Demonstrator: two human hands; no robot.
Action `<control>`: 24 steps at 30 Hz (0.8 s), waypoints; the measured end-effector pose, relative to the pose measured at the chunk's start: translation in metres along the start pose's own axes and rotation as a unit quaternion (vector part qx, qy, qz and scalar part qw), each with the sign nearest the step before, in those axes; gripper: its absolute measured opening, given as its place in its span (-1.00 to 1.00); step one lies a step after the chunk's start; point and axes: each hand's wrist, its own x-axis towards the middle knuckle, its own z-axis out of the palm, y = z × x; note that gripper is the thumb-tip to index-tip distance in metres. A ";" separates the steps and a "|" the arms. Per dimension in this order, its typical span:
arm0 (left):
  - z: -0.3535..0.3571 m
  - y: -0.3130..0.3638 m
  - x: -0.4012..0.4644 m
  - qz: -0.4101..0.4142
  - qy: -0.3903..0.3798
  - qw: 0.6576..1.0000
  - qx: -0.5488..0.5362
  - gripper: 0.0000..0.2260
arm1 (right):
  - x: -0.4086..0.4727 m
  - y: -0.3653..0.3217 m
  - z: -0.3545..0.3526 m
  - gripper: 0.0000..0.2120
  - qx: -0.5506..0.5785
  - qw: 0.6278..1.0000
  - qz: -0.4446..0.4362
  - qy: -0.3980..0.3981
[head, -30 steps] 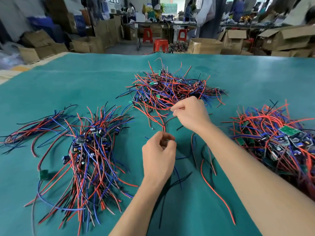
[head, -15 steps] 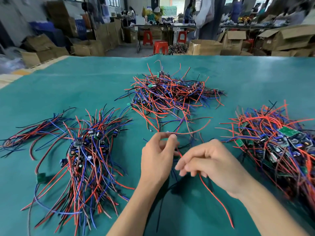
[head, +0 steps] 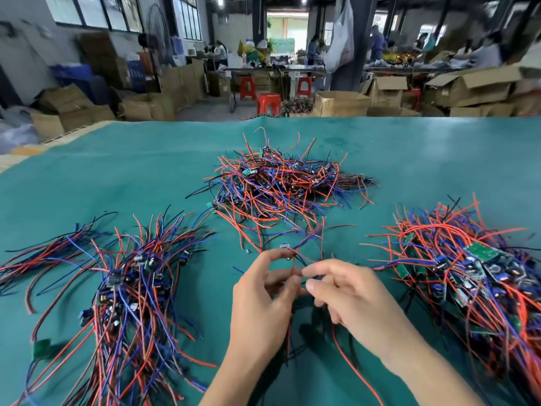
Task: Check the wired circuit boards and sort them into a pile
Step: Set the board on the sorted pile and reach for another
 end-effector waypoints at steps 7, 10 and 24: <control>0.004 0.004 -0.003 0.077 -0.036 0.990 0.112 -0.66 | 0.003 0.008 0.008 -0.93 0.055 0.992 -0.004 0.110; 0.005 0.006 -0.006 0.073 -0.061 0.988 0.121 -0.62 | 0.005 0.012 0.008 -0.76 0.066 0.984 -0.011 0.165; 0.006 0.006 -0.006 -0.022 -0.079 0.994 0.070 -0.76 | 0.007 0.017 -0.002 -0.78 0.012 0.972 -0.080 0.219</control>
